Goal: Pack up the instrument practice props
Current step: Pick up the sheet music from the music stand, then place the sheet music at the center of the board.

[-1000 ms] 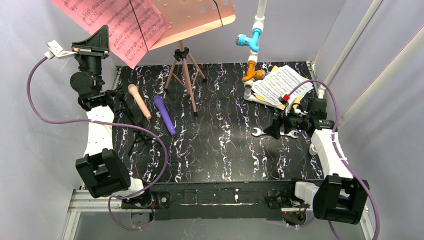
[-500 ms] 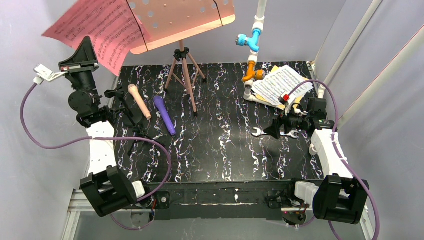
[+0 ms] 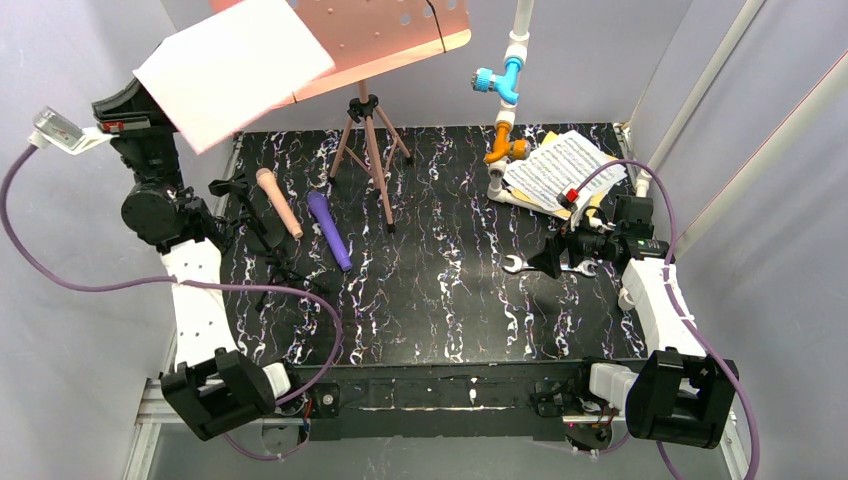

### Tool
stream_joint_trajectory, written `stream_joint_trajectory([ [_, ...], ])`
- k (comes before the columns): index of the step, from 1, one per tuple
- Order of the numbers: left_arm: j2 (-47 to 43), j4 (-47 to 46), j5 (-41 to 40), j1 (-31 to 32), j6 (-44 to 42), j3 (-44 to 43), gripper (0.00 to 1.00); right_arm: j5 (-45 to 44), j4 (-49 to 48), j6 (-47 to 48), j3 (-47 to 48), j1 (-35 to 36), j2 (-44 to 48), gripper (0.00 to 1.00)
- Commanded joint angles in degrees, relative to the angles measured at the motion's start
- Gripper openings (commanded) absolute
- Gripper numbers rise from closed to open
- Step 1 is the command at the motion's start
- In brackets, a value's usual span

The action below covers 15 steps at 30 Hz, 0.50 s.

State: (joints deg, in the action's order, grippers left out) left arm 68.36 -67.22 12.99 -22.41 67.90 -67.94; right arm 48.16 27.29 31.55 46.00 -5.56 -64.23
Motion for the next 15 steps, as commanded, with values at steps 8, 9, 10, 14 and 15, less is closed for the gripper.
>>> stream_joint_trajectory([
  [8,-5.3,-2.1,17.3,6.4,-4.7,-10.6,0.0,1.0,-0.2,0.4,-0.2,-0.2,-0.2,0.98],
  [9,-5.7,-0.4,18.9,8.1,-5.6,-10.8,0.0,1.0,-0.2,0.4,-0.2,-0.2,-0.3,0.98],
  [10,-6.3,1.9,20.2,9.8,-6.9,-10.7,0.0,0.9,-0.1,0.5,-0.2,-0.1,-0.3,0.98],
  [14,-10.3,13.2,23.2,18.6,-13.1,-8.3,0.0,1.2,0.2,1.1,-0.1,-0.1,-0.4,0.98],
  [15,-11.3,15.5,23.1,20.1,-13.2,-7.0,0.0,1.5,0.4,1.4,0.0,-0.1,-0.3,0.98],
])
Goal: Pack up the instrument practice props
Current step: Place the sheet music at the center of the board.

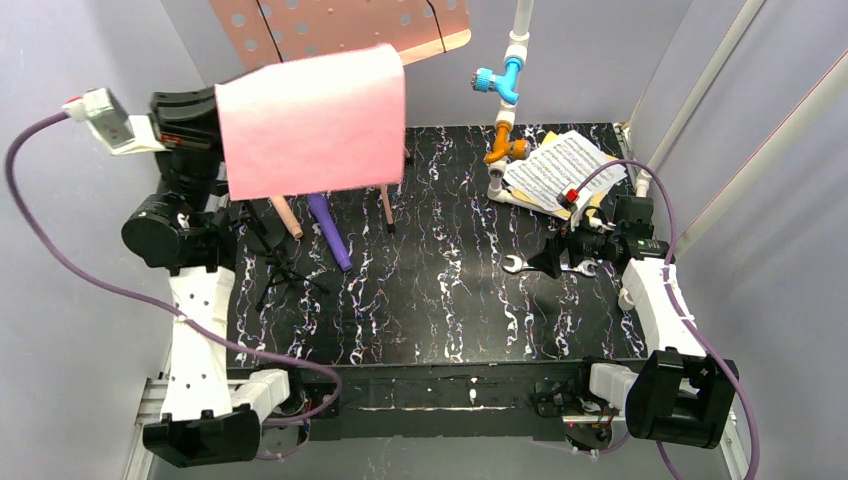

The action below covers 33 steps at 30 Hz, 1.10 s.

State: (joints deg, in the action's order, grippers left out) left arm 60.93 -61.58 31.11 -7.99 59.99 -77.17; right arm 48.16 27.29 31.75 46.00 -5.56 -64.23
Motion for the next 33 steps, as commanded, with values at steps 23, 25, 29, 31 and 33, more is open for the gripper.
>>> stream_joint_trajectory([
  [23,-5.6,32.2,-17.8,52.3,-4.6,34.4,0.0,26.9,22.0,27.5,0.9,0.6,-0.3,0.98],
  [25,-3.9,32.1,-20.8,53.9,-3.5,35.3,0.0,27.8,22.2,27.1,1.0,1.0,-0.4,0.99],
  [29,-2.4,32.1,-24.4,54.6,-3.3,36.9,0.0,28.3,22.3,26.6,1.1,1.6,-0.3,0.98],
  [31,-2.3,32.2,-26.4,54.5,-2.7,38.0,0.0,28.2,22.2,26.4,1.1,1.9,-0.2,0.98],
  [33,-1.5,32.2,-27.5,54.6,-1.3,38.9,0.0,28.1,22.3,26.4,1.2,2.0,-0.2,0.98],
])
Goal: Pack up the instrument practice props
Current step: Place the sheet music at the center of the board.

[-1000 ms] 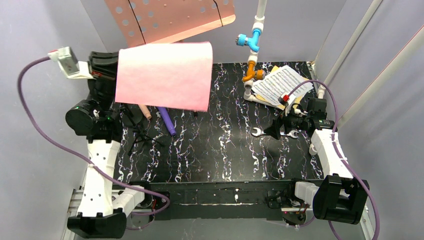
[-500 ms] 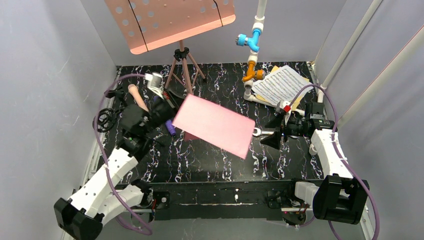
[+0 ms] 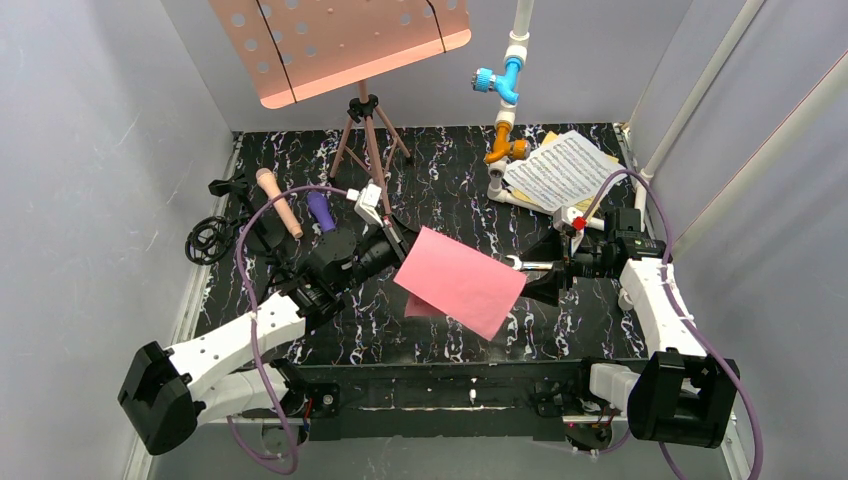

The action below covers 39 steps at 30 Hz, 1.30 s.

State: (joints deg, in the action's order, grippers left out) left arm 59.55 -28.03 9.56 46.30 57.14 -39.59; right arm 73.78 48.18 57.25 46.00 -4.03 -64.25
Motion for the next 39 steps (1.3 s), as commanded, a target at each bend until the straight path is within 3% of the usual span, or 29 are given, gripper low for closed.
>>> stream_joint_trajectory([
  [1,0.5,-1.4,-5.9,0.3,2.5,1.7,0.0,2.5,1.3,0.8,1.2,0.4,-0.2,0.98],
  [14,8.4,-2.0,1.4,0.8,8.3,0.8,0.0,2.1,-1.2,-1.3,1.1,0.8,-0.7,0.98],
  [21,9.7,-1.9,2.2,0.7,11.7,2.1,0.0,-0.1,-7.5,-9.1,1.0,0.7,-0.7,0.98],
  [30,10.6,-2.1,4.4,0.7,10.0,1.6,0.0,1.0,-12.2,-15.7,0.7,0.8,-0.9,0.98],
  [39,12.8,-2.4,6.8,0.7,9.0,0.7,0.0,1.7,-21.1,-27.0,-0.4,0.5,-1.5,0.8],
])
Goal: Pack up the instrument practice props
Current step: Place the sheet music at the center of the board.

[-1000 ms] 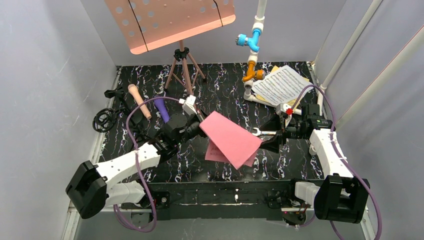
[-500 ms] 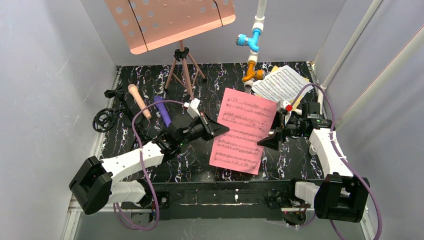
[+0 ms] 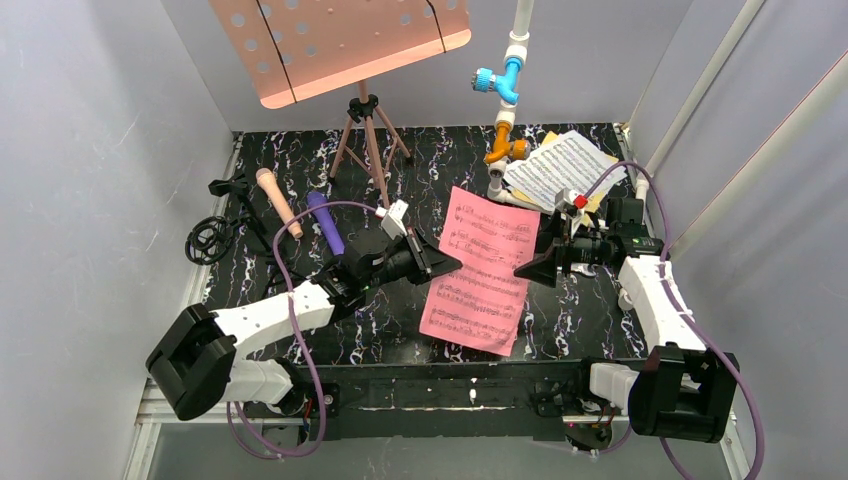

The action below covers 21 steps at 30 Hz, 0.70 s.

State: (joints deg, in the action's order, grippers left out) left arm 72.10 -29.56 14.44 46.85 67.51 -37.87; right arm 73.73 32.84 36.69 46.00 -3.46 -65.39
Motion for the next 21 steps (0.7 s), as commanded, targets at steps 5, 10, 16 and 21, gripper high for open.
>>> stream_joint_trajectory([
  [5,0.8,-1.4,3.5,0.2,-2.0,-1.7,0.0,-3.3,-12.6,-13.8,-2.1,0.0,-0.6,0.69],
  [10,0.8,-2.3,5.3,0.2,-2.8,-2.4,0.0,-9.5,-19.4,-20.7,-3.8,0.0,-1.3,0.44],
  [16,1.3,-3.0,6.2,0.2,-3.1,-2.3,0.0,-8.1,-19.3,-20.9,-2.9,0.0,-1.8,0.01],
  [21,1.4,-3.3,6.4,0.2,-3.7,-1.6,0.31,-12.5,-14.4,-16.6,-0.4,-1.5,-1.4,0.01],
])
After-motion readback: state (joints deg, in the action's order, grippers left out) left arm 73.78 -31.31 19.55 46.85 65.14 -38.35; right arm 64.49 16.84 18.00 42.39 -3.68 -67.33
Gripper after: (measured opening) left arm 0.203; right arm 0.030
